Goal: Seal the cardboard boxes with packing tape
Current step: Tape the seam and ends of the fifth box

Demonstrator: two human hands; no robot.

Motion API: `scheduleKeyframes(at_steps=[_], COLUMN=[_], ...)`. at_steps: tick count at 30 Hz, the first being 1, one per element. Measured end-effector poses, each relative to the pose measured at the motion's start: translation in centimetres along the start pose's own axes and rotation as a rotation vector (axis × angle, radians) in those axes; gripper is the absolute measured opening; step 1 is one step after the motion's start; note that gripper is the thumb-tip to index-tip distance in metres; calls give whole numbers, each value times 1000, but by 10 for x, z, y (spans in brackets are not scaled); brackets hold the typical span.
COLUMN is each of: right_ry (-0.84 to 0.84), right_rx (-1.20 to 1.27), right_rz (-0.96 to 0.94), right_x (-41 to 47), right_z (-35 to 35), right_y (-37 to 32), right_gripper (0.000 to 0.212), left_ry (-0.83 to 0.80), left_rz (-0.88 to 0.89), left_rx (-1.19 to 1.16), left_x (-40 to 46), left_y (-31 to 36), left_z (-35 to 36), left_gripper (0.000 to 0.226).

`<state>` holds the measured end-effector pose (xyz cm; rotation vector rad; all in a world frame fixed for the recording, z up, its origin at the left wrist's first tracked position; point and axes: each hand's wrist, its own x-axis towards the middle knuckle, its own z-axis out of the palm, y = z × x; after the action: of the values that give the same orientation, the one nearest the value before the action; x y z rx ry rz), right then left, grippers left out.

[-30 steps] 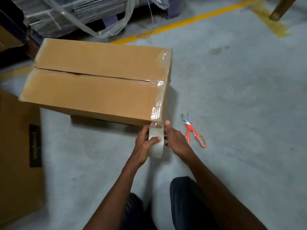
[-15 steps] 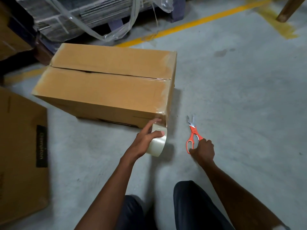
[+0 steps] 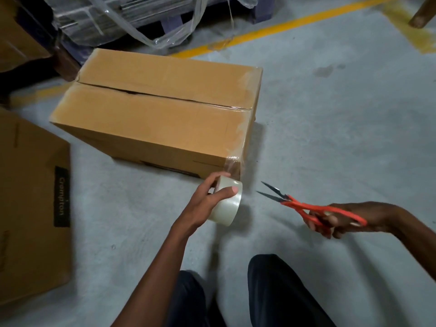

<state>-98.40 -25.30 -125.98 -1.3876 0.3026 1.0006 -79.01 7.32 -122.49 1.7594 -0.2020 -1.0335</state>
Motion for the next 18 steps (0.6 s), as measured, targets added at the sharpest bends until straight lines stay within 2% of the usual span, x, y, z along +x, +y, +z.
scheduleKeyframes(at_steps=[2,9,16,18], right_ry=[-40,-27,14,17], right_rx=[-46,-210,-315,-320], right_rz=[22,-39,-90,-134], right_x=[0,23,45,47], right_z=[-7,-1,15,17], right_y=[-19,-86,-100,-103], right_gripper=[95,79,73,65], left_ry=[9,-51,-85,-95], left_rz=[-9,-27,-39,-45], left_rx=[7,32,31,19], left_x=[-3,-13,-18,-19], left_y=[0,4,1,2], left_z=[0,-11,-14,-14], left_gripper=[59,43,41,39])
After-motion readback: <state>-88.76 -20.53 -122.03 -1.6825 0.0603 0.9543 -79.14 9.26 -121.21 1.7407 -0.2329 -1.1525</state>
